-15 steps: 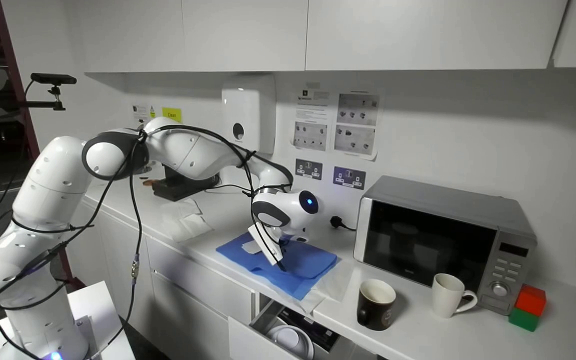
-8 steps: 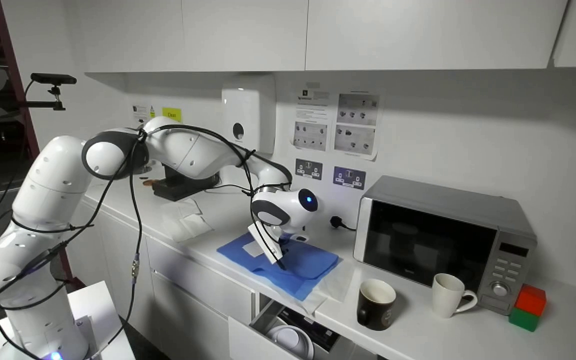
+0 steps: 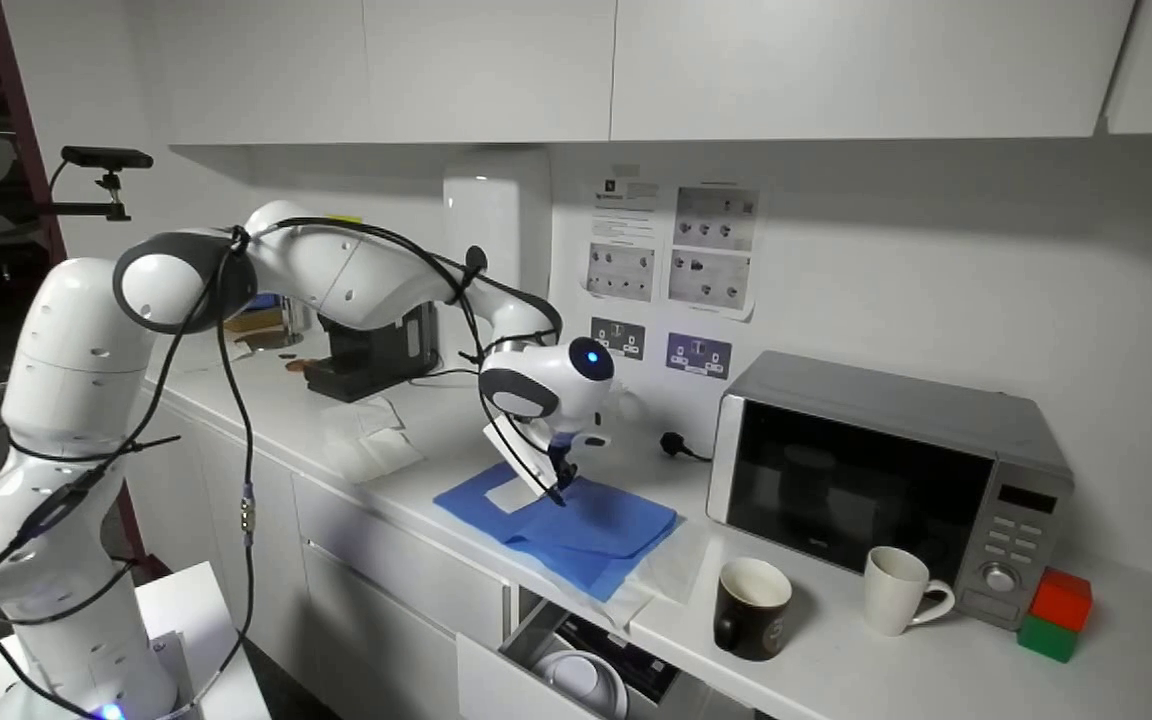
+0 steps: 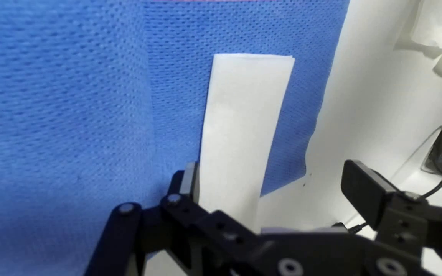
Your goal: Move the paper to the right
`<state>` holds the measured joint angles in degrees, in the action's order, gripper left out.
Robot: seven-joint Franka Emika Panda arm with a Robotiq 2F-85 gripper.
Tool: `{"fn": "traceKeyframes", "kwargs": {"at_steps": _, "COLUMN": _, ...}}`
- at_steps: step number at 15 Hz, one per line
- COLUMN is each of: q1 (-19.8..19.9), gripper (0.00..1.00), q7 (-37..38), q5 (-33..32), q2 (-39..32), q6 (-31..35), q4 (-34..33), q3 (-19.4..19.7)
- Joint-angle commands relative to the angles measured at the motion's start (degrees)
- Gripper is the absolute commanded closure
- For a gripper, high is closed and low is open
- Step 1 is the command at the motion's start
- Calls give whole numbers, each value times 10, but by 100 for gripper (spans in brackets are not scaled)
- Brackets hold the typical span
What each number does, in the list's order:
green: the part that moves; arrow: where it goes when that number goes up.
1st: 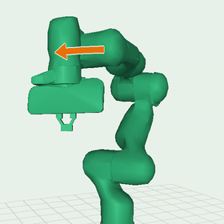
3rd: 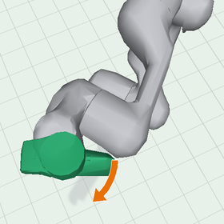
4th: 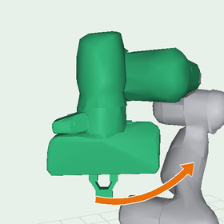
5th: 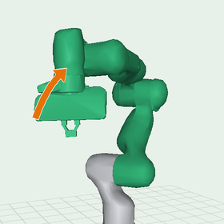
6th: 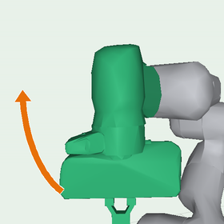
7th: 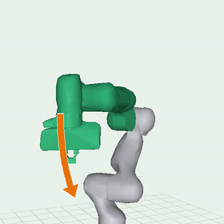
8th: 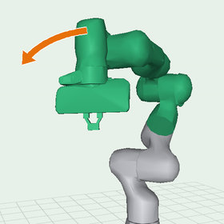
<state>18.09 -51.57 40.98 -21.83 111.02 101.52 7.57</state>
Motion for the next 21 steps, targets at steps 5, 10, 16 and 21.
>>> {"fn": "traceKeyframes", "kwargs": {"at_steps": 5, "q1": -41, "gripper": 0, "q7": 27, "q5": -134, "q2": 220, "q6": 197, "q4": 227, "q3": 10}}
{"fn": "traceKeyframes", "kwargs": {"at_steps": 10, "q1": -53, "gripper": 0, "q7": 34, "q5": -176, "q2": 321, "q6": 279, "q4": 342, "q3": 16}}
{"fn": "traceKeyframes", "kwargs": {"at_steps": 16, "q1": -87, "gripper": 0, "q7": -3, "q5": -174, "q2": 408, "q6": 339, "q4": 433, "q3": 42}}
{"fn": "traceKeyframes", "kwargs": {"at_steps": 21, "q1": -113, "gripper": 0, "q7": 9, "q5": -180, "q2": 411, "q6": 336, "q4": 437, "q3": 67}}
